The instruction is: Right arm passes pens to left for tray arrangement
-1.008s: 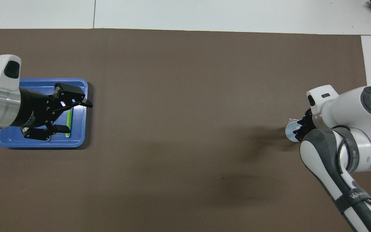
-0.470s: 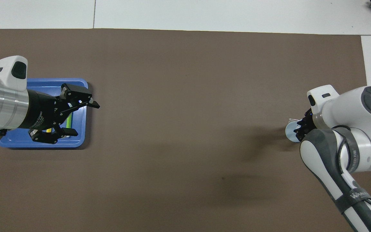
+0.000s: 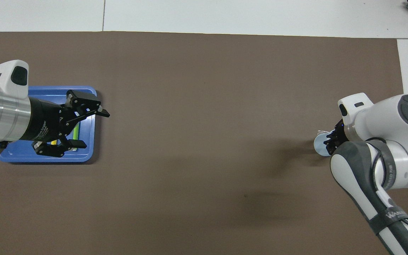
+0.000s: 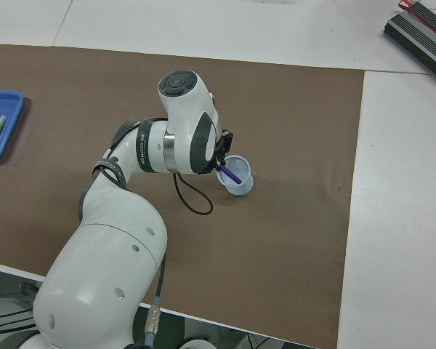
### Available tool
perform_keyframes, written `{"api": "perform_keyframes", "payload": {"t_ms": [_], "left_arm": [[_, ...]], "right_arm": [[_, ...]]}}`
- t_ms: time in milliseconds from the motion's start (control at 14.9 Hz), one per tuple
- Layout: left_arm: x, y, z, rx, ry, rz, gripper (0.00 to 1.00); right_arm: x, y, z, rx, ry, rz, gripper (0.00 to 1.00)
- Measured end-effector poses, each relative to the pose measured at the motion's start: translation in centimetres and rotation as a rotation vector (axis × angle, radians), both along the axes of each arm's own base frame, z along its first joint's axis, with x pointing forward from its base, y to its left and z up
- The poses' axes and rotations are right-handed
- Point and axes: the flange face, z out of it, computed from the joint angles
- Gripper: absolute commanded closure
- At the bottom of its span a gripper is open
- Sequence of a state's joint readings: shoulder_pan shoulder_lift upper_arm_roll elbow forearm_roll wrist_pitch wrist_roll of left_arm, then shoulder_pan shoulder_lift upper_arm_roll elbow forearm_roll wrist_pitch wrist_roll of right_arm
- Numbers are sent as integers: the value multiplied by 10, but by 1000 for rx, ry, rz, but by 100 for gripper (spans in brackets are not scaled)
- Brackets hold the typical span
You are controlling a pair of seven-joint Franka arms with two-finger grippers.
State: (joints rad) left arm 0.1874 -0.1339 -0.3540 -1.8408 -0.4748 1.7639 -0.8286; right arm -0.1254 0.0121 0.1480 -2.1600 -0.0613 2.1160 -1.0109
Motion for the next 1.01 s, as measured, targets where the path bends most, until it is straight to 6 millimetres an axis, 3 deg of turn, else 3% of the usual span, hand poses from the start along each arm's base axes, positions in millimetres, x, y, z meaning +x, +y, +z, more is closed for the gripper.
{"api": "perform_keyframes", "payload": {"t_ms": [202,605,806,1008], "left_arm": [[2,0,2,-5,-15,8,2],[2,-2,3,-42,25,95,2],[4,-5,5,-102,89,244,2],[10,-6,2,-170,166,499,1]], "right_arm": [[4,-2,19,-4,32,-7,100],[21,-1,115,14,8,-33,100],[22,13,135,161,20,-176,100],[20,34,141,269,67,-401,100]]}}
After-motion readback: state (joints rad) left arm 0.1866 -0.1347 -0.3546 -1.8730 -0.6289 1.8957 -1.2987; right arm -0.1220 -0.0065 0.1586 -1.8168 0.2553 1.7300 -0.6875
